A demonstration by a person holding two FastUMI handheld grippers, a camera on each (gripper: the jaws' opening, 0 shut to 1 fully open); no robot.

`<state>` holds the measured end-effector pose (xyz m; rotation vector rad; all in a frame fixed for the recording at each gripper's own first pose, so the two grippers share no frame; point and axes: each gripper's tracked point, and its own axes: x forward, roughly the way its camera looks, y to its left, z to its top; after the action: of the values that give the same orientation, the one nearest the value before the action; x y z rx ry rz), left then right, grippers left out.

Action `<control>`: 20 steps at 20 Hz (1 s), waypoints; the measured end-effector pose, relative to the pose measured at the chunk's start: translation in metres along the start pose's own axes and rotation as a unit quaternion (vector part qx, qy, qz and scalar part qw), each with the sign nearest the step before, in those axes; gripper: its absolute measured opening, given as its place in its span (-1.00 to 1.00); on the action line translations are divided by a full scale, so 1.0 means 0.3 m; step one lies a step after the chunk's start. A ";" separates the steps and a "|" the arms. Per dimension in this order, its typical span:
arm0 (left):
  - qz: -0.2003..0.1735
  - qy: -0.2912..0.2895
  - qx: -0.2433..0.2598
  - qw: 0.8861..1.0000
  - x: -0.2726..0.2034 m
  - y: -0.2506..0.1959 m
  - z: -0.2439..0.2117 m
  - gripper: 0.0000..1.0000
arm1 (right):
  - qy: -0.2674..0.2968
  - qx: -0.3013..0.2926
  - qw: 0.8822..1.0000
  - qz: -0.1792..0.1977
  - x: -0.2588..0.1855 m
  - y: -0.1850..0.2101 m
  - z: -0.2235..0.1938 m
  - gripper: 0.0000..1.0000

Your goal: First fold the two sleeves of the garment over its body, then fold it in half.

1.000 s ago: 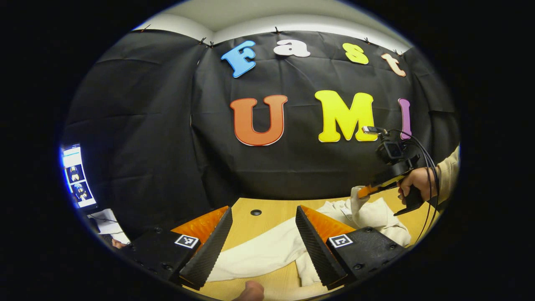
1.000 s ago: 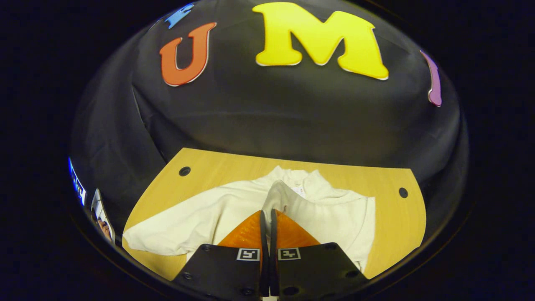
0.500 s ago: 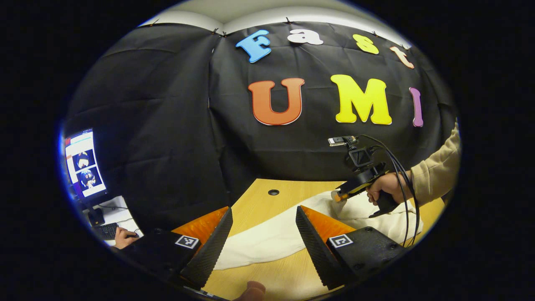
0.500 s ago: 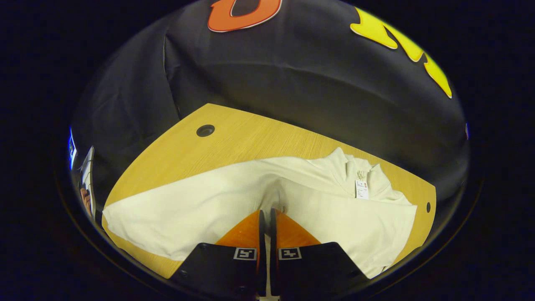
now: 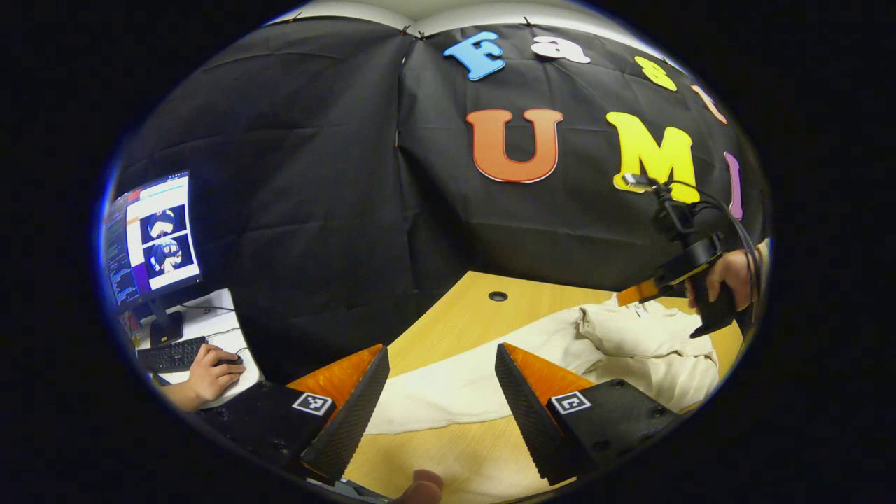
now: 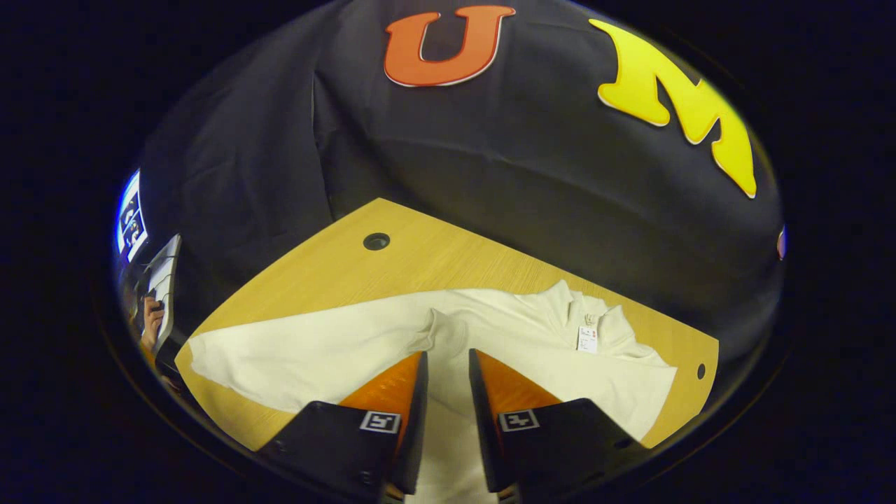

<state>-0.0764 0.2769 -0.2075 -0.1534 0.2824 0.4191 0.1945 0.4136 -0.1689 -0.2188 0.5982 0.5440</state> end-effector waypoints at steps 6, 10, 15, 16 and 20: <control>0.054 0.070 -0.041 0.995 0.008 0.128 -0.222 0.94 | -0.025 0.001 1.000 0.004 -0.308 -0.142 -0.100 0.75; 0.106 0.135 -0.061 0.983 0.029 0.244 -0.390 0.94 | -0.013 0.041 0.999 -0.004 -0.390 -0.232 -0.221 0.96; 0.156 0.194 -0.080 0.965 0.060 0.365 -0.475 1.00 | 0.014 0.053 0.998 -0.029 -0.454 -0.309 -0.382 0.97; 0.160 0.202 -0.082 0.963 0.077 0.381 -0.481 0.94 | 0.020 0.058 0.998 -0.032 -0.478 -0.314 -0.418 0.96; 0.179 0.239 -0.110 0.948 0.139 0.415 -0.485 0.94 | 0.049 0.062 0.996 -0.044 -0.553 -0.320 -0.564 0.96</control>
<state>-0.1269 0.3753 -0.3691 -0.4293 0.7496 0.7749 0.0517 0.2045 -0.2045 -0.1541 0.7125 0.4111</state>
